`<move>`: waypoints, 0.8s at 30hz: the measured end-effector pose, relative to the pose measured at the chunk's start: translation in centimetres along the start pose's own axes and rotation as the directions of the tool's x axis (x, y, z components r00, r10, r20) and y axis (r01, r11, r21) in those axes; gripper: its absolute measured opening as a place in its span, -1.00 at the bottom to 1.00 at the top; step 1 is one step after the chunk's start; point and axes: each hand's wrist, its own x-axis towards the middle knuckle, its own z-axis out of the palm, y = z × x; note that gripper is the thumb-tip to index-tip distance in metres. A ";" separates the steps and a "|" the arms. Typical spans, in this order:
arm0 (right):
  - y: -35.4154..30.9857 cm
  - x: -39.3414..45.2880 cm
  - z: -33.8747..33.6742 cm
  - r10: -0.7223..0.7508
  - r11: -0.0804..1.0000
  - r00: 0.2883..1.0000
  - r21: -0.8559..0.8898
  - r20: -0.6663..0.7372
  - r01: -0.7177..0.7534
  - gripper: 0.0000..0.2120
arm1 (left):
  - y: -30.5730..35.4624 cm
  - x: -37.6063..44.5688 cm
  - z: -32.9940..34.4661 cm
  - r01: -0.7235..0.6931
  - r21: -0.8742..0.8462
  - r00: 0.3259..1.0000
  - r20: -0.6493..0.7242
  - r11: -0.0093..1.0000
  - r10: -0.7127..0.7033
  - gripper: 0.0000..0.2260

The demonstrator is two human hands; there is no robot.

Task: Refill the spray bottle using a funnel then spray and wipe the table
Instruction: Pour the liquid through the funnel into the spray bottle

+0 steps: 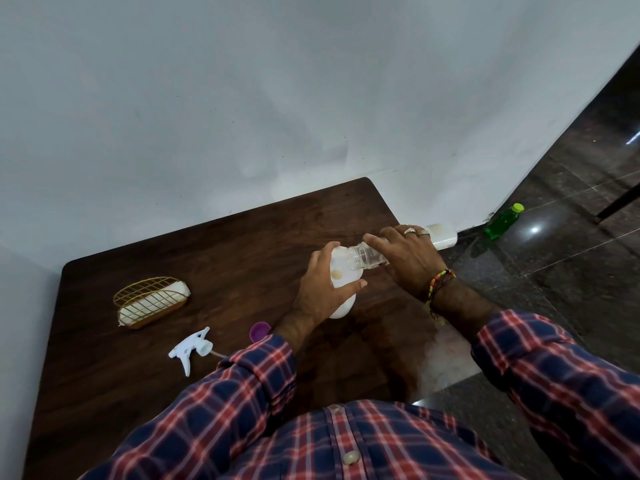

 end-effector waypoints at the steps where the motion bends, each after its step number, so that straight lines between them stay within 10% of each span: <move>1: 0.0 0.0 0.0 0.000 1.000 1.000 -0.001 -0.003 0.000 -0.31 | 0.0 0.0 0.0 0.000 0.001 1.000 -0.001 1.000 0.000 -0.25; 24: 0.0 0.2 0.1 -0.012 1.000 1.000 -0.007 -0.016 0.012 -0.30 | 0.2 -0.1 0.0 0.019 -0.010 1.000 0.004 1.000 -0.019 -0.24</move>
